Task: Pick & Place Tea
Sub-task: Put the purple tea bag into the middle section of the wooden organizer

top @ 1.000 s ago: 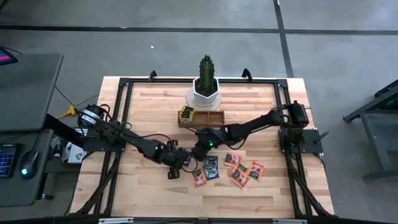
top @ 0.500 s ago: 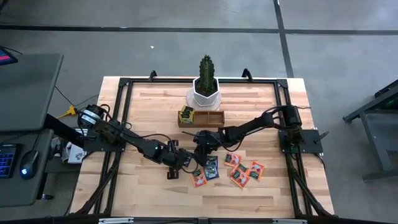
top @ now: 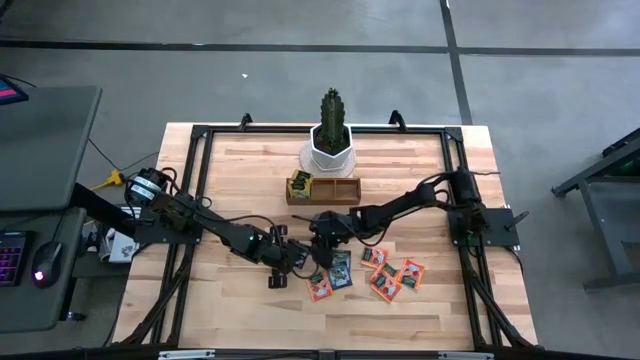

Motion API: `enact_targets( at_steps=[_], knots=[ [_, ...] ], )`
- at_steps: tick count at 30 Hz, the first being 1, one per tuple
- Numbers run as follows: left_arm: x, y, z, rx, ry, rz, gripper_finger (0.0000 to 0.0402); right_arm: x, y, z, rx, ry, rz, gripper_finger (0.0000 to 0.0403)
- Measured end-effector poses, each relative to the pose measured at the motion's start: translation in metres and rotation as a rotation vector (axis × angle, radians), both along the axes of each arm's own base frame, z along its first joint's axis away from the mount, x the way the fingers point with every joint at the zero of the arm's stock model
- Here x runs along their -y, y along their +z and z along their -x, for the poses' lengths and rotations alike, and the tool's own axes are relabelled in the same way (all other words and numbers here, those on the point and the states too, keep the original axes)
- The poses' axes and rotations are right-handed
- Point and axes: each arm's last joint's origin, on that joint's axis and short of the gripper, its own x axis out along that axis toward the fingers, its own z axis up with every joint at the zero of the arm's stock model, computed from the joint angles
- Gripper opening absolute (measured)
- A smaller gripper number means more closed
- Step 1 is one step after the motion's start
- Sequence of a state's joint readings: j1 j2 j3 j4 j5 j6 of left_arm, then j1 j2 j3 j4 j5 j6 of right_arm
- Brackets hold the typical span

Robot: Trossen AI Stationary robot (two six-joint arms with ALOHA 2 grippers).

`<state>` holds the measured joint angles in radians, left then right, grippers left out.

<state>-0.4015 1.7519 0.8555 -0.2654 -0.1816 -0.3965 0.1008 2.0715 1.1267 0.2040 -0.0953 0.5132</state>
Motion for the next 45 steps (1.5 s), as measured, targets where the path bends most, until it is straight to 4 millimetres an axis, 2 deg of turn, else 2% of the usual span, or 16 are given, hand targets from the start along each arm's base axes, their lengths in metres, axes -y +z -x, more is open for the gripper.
enact_targets(
  at_steps=[10, 18, 24, 31, 39, 45],
  knots=[
    [0.0, 0.0, 0.0, 0.002, -0.002, -0.001, 0.0, -0.007, -0.007, -0.002, 0.035, 0.068, 0.106, 0.0189],
    [0.0, 0.0, -0.002, 0.016, -0.013, -0.005, 0.0, -0.022, -0.021, -0.003, 0.026, 0.076, 0.008, 0.0189],
    [0.001, 0.0, -0.003, 0.034, -0.02, 0.0, 0.0, -0.029, -0.021, -0.003, 0.029, 0.048, -0.05, 0.0184],
    [0.001, 0.0, -0.003, 0.034, -0.019, -0.001, 0.0, -0.025, -0.02, -0.004, 0.023, 0.005, -0.114, 0.0129],
    [0.001, 0.001, -0.004, 0.038, -0.017, -0.004, 0.0, -0.025, -0.018, -0.005, 0.046, 0.003, -0.123, 0.0011],
    [0.001, 0.001, -0.004, 0.04, -0.02, -0.009, 0.0, -0.025, -0.011, -0.004, 0.06, -0.006, -0.106, 0.0004]
  ],
)
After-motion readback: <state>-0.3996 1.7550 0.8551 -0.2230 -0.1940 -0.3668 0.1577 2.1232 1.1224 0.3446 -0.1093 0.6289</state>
